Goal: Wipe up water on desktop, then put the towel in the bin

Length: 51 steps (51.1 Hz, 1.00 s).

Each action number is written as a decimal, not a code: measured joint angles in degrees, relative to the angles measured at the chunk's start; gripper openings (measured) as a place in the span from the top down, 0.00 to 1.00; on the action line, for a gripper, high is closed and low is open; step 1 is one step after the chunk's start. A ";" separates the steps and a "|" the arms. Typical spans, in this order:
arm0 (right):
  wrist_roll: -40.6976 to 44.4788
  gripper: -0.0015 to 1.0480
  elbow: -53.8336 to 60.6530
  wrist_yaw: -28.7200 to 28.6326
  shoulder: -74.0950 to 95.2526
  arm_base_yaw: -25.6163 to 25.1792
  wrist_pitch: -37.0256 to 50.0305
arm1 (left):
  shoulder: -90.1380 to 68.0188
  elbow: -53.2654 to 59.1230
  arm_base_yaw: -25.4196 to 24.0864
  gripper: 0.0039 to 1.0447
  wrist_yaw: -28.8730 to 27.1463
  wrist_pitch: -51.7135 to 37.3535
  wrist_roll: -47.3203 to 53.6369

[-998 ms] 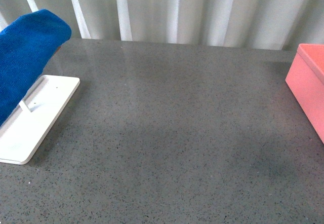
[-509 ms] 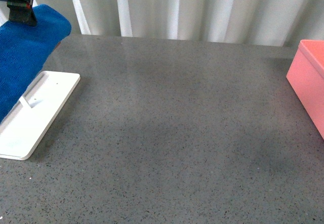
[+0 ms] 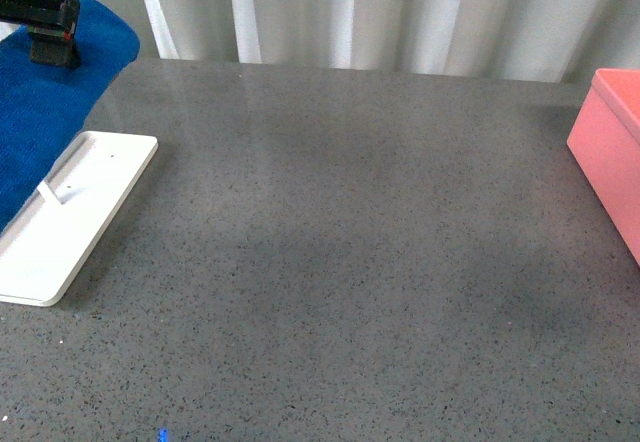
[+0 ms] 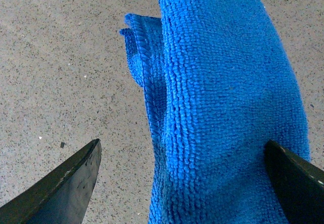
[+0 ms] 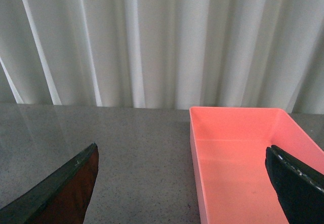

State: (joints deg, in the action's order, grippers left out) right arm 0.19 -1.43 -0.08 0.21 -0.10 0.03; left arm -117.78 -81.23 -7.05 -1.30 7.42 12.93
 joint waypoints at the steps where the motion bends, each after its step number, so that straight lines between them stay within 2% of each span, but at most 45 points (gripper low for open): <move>1: 0.00 0.07 0.00 0.00 0.00 0.00 0.00 | 0.00 0.02 0.04 0.06 0.02 -0.07 0.00; 4: 0.00 0.07 0.00 0.00 0.00 0.00 0.00 | -0.04 0.28 0.13 0.07 -0.24 -0.74 0.31; 15: -0.02 0.07 0.00 0.00 0.00 0.00 0.00 | -0.35 1.31 0.70 0.45 -0.37 -1.14 0.35; 23: -0.02 0.07 0.00 0.00 0.00 0.00 0.00 | -0.48 2.10 0.90 0.76 -0.52 -1.88 -0.09; 25: -0.02 0.07 0.00 0.00 0.00 0.00 0.00 | -0.48 2.19 0.90 0.80 -0.35 -2.12 -0.07; 36: 0.00 0.07 0.00 0.00 0.00 0.00 0.00 | 0.24 2.19 0.92 0.95 -0.52 -2.38 -0.04; 51: -0.02 0.07 0.00 0.00 0.00 0.00 0.00 | 2.49 0.98 -0.07 0.95 0.37 -0.02 0.02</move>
State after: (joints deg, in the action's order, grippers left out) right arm 0.16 -1.43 -0.08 0.21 -0.10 0.03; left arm -115.28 -80.25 -7.11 -0.93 7.40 12.95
